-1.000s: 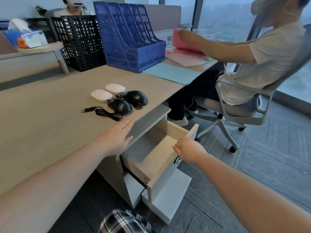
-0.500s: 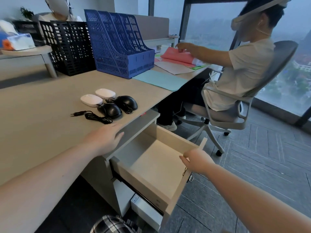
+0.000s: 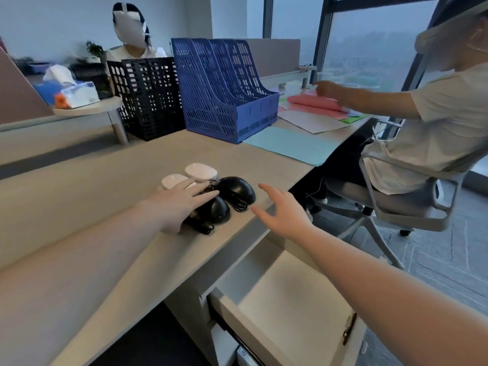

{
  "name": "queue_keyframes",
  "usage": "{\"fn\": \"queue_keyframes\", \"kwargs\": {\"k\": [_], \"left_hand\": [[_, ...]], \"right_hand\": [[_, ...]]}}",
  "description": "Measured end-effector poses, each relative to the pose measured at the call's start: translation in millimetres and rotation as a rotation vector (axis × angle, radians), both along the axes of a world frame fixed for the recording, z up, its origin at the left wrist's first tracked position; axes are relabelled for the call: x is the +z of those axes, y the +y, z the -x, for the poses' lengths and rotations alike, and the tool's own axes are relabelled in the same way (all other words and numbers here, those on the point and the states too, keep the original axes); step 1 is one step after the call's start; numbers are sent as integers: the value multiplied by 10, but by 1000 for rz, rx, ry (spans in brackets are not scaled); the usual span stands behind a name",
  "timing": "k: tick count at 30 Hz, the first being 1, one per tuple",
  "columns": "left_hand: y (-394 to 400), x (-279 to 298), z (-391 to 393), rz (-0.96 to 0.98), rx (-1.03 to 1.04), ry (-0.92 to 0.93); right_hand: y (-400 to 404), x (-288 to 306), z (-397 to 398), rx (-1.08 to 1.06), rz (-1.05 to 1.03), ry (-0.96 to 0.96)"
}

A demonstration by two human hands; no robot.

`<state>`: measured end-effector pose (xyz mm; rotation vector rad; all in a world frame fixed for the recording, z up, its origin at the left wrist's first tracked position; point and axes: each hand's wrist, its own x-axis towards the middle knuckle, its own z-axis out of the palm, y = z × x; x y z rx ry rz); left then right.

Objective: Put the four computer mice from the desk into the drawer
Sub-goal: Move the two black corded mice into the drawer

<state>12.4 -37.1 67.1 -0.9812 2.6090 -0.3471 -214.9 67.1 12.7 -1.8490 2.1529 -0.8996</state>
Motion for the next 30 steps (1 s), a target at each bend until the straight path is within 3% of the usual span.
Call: {"fn": "queue_keyframes", "kwargs": {"k": [7, 12, 18, 23, 30], "left_hand": [[-209, 15, 257, -10, -203, 3], [-233, -9, 309, -91, -254, -9], [-10, 65, 246, 15, -267, -82], [408, 219, 373, 83, -308, -41], [992, 92, 513, -125, -288, -6]], "right_hand": [[-794, -28, -210, 69, -201, -14], [-875, -36, -313, 22, -164, 37], [-452, 4, -138, 56, -182, 20], [145, 67, 87, 5, -176, -47], [965, 103, 361, -80, -185, -75]]}}
